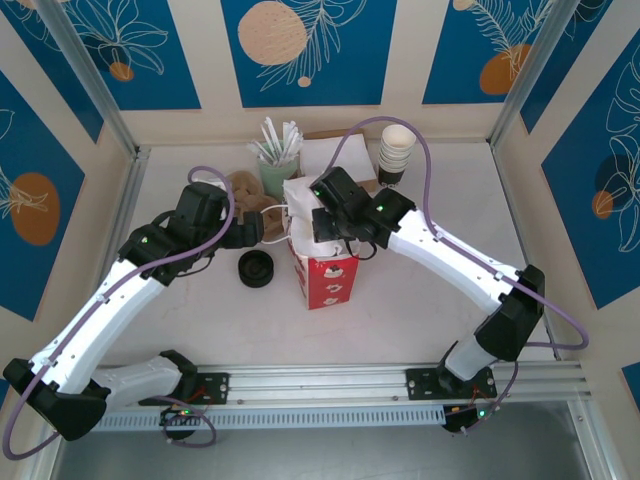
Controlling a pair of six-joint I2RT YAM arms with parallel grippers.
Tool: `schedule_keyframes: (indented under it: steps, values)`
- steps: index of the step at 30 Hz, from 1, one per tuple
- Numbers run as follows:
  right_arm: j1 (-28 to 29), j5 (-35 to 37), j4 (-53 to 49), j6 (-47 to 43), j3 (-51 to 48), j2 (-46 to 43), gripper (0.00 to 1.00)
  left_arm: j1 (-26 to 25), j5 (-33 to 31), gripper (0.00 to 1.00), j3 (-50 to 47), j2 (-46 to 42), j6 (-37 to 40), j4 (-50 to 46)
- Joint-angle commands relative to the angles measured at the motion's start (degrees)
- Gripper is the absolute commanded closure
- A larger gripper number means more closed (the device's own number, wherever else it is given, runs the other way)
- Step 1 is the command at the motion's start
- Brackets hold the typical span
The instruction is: Pack the takeout coffee
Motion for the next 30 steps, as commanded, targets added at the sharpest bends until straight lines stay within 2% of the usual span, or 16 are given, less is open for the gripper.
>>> schedule_keyframes:
  steps: [1, 17, 25, 28, 30]
  values:
    - [1.1, 2.0, -0.9, -3.6, 1.1, 0.4, 1.00, 0.9, 0.9, 0.00, -0.5, -0.1, -0.4, 1.4]
    - [1.6, 6.9, -1.3, -8.8, -0.4, 2.1, 1.00, 1.0, 2.3, 0.00, -1.3, 0.1, -1.0, 2.1]
    - [1.8, 4.9, -0.8, -8.6, 0.4, 0.7, 1.00, 1.0, 2.6, 0.00, -2.1, -0.3, -1.3, 2.3]
    - [1.8, 3.8, -1.1, -8.3, 1.5, 0.4, 0.91, 1.1, 2.5, 0.00, -2.1, -0.5, -1.4, 2.2]
    - [1.9, 3.3, -1.3, -8.2, 2.3, 0.0, 0.79, 1.1, 2.5, 0.00, -2.2, -0.6, -1.4, 2.1]
